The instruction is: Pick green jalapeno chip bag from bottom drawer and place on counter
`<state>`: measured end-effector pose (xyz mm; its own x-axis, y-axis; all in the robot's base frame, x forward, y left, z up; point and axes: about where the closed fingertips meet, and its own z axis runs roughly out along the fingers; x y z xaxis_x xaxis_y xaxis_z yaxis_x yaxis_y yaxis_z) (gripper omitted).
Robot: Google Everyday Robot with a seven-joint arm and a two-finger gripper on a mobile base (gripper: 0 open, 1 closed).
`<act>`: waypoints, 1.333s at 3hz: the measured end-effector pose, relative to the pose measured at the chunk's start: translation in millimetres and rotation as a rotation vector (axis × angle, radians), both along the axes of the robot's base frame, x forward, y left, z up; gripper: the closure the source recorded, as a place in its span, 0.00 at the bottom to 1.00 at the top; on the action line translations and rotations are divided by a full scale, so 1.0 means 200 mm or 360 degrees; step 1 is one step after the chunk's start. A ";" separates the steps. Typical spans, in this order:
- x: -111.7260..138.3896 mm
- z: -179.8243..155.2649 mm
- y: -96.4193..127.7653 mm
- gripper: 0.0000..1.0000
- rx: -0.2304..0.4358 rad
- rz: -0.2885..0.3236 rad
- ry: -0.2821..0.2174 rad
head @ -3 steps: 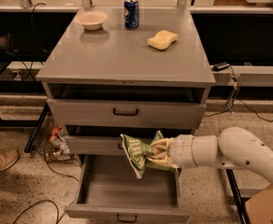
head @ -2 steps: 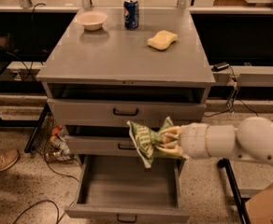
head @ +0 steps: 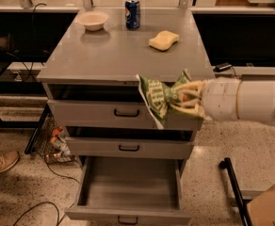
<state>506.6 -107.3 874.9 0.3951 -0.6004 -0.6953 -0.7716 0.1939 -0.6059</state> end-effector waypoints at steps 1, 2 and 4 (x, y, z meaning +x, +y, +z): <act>0.19 0.18 0.00 1.00 0.0086 -0.0050 -0.0034; 0.43 0.29 0.06 1.00 0.0168 -0.0074 -0.0015; 0.88 0.35 0.33 1.00 0.0263 -0.0049 0.0103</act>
Offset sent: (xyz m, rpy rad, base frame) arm 0.1512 0.0355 0.0880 0.1711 0.0118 -0.0546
